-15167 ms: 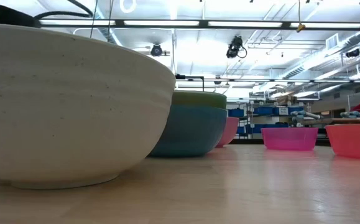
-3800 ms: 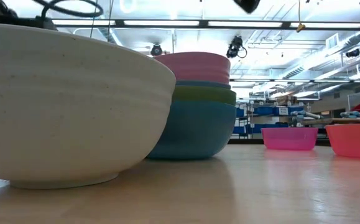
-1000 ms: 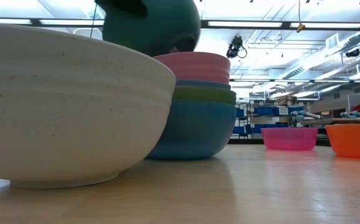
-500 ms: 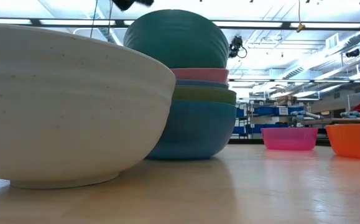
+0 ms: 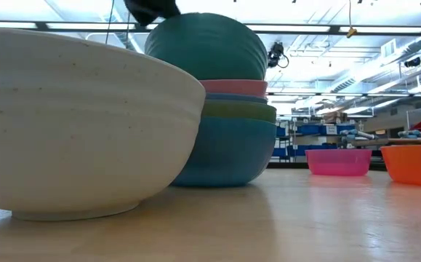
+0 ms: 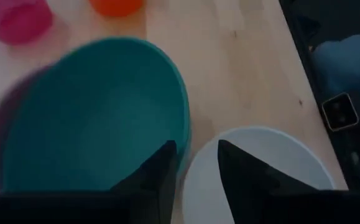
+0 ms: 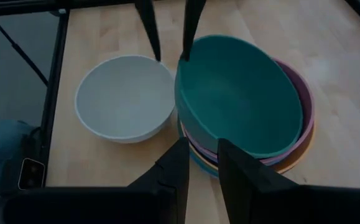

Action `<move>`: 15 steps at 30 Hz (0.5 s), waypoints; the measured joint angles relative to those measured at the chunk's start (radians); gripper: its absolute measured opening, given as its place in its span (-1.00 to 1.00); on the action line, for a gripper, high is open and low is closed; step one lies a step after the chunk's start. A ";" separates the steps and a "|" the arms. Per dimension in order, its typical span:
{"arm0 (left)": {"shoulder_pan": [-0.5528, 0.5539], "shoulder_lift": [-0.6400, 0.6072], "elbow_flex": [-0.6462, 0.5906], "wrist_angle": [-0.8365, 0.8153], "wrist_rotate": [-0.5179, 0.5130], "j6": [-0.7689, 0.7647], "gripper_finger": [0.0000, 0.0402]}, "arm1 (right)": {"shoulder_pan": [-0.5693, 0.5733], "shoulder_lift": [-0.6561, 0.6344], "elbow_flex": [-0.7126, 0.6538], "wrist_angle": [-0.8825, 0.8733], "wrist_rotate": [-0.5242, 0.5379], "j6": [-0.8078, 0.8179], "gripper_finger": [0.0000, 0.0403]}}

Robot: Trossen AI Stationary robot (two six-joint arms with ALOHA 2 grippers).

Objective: Nest bowls inside each other
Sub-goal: Stack the dark green bowl on top of the pink bowl, then stack the white bowl on top of the pine green bowl

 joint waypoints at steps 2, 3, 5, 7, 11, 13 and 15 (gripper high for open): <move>0.000 0.024 0.000 0.000 0.028 -0.005 -0.37 | 0.002 0.000 0.000 0.000 0.000 0.001 -0.65; 0.002 0.035 0.000 0.000 0.040 -0.005 -0.37 | 0.004 0.000 0.000 0.000 0.000 0.001 -0.65; 0.002 0.052 -0.001 -0.004 0.041 -0.005 -0.37 | 0.005 0.000 0.000 0.000 0.000 0.001 -0.65; 0.006 0.056 -0.001 -0.006 0.041 -0.005 -0.37 | 0.005 0.000 0.000 0.001 0.000 0.002 -0.65; 0.007 0.053 0.009 -0.008 0.040 -0.004 -0.37 | 0.005 0.000 0.000 0.001 0.000 0.004 -0.65; 0.006 0.053 0.045 -0.047 0.046 -0.005 -0.37 | 0.005 0.000 0.000 0.000 0.000 0.004 -0.65; -0.002 0.051 0.103 -0.135 0.071 -0.019 -0.37 | 0.005 0.000 0.000 0.001 0.000 0.004 -0.65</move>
